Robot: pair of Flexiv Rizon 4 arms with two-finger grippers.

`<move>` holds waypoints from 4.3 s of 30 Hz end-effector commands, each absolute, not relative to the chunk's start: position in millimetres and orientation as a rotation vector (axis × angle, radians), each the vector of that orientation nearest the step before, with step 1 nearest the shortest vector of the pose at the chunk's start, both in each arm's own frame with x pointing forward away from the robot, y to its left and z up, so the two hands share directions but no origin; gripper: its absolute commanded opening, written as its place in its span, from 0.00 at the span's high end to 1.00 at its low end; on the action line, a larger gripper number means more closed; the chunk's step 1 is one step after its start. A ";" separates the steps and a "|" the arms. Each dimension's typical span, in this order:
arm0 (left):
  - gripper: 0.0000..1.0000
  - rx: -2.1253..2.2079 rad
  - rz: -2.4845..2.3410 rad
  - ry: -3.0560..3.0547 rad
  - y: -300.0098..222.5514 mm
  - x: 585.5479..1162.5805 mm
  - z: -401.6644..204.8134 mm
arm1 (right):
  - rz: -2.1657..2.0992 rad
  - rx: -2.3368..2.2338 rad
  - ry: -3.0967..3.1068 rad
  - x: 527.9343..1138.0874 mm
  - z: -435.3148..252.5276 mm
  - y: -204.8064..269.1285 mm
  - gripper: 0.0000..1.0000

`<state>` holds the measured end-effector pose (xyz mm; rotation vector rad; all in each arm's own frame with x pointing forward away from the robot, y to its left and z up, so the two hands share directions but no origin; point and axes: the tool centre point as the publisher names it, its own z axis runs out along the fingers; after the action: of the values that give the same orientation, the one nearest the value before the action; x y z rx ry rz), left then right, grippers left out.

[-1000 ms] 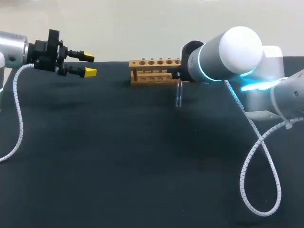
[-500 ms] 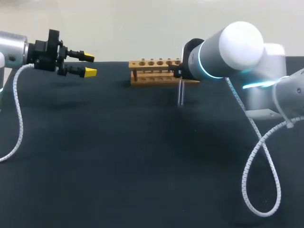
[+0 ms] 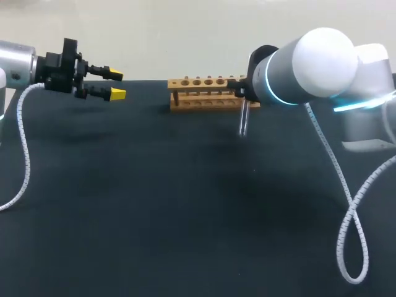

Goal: Grasp the test tube, adjust it, and insert it.

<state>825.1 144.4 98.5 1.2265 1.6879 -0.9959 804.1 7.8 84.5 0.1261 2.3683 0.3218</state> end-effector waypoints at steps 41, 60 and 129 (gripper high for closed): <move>0.00 1.229 -0.998 1.682 145.2 826.1 97.3 | 0.230 0.084 2.321 755.4 132.5 -26.4 1.00; 0.00 1.229 -0.998 1.682 145.2 826.1 97.3 | 0.230 0.084 2.321 755.4 132.5 -26.4 1.00; 0.00 1.229 -0.998 1.682 145.2 826.1 97.3 | 0.096 -0.071 2.293 818.9 78.7 21.2 1.00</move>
<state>825.1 144.3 98.6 1.2265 1.6879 -0.9959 809.2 16.2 83.5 -0.0689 2.2874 0.0943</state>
